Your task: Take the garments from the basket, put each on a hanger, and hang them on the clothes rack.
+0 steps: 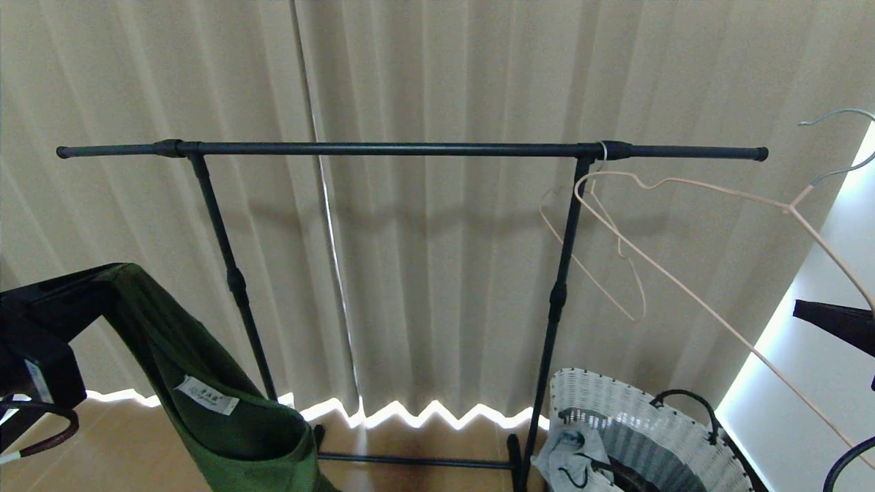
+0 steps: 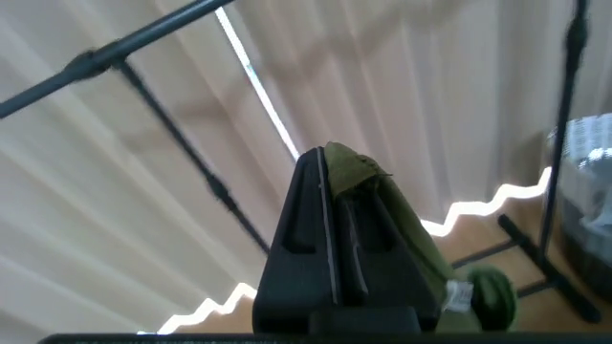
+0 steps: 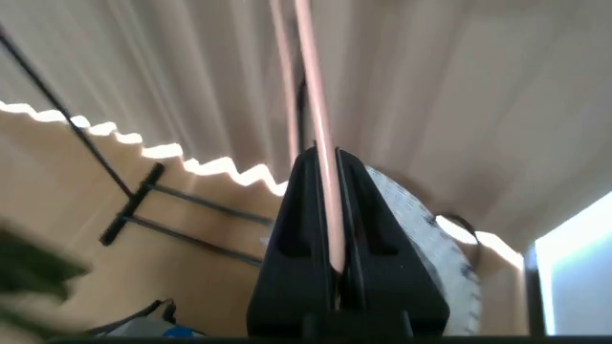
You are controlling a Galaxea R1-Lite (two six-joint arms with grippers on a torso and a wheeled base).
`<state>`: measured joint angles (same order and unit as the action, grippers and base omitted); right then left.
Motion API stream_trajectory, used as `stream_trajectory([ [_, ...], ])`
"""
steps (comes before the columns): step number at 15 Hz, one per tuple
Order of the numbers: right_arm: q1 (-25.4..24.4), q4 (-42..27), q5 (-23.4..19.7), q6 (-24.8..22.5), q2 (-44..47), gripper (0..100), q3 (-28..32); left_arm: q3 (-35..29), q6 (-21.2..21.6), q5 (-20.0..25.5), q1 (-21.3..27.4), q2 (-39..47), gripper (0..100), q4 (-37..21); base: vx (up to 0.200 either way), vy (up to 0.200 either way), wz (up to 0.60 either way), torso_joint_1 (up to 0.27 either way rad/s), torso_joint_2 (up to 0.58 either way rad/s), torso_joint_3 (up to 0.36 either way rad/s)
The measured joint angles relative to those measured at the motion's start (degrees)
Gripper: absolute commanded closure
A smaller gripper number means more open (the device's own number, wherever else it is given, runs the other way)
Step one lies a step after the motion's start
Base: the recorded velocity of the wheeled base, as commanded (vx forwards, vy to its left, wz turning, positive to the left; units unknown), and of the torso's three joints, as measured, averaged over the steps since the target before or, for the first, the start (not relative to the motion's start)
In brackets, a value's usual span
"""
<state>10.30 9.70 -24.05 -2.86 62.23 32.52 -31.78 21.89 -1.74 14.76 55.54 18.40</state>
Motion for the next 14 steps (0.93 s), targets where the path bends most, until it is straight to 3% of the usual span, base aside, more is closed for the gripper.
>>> stream_trajectory([
  [8, -0.9, -0.1, 0.3, -0.1, 0.1, 100, -0.1, 0.1, 0.0, 0.0, 0.0, 0.3, 100, -0.1, 0.0, 0.2, 0.0, 0.005, 0.0, 0.004],
  [14, -4.6, -0.2, 3.1, -2.2, 0.0, 100, -3.0, 1.2, 0.3, 0.1, 0.5, 0.4, 100, 0.1, 0.0, 0.0, 0.0, 0.0, 0.0, 0.0],
])
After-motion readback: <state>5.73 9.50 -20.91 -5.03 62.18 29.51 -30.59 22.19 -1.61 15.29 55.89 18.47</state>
